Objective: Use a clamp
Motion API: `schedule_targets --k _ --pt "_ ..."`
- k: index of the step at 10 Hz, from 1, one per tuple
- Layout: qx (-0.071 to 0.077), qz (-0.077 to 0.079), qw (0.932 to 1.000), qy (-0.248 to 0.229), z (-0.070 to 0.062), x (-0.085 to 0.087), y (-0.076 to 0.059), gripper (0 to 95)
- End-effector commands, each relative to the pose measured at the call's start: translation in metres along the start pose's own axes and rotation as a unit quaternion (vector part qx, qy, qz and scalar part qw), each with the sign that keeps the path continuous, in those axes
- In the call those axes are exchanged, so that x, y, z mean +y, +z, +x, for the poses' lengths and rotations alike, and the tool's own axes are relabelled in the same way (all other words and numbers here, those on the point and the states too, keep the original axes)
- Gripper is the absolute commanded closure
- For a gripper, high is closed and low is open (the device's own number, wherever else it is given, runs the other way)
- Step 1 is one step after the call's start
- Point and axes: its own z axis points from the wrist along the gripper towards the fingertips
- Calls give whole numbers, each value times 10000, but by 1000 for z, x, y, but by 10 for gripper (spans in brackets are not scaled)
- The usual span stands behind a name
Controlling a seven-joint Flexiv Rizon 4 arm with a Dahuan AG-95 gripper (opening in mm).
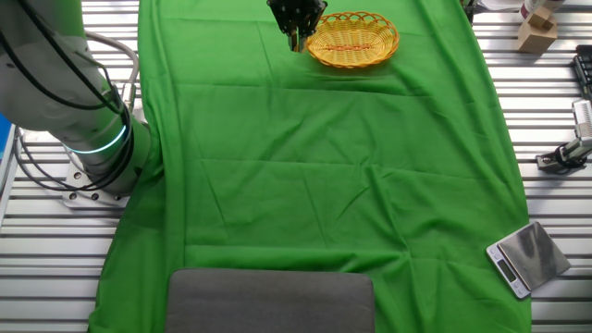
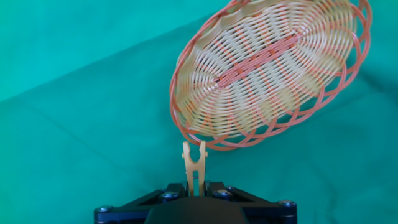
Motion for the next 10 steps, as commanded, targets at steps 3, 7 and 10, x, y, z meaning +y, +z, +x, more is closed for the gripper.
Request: schedule_targets --k 3,7,10 --pt "-9 -11 9999 -103 -1 0 0 950" --pt "93 -40 9990 -425 2 3 -9 950" --pt "277 52 9987 -426 4 12 -10 950"
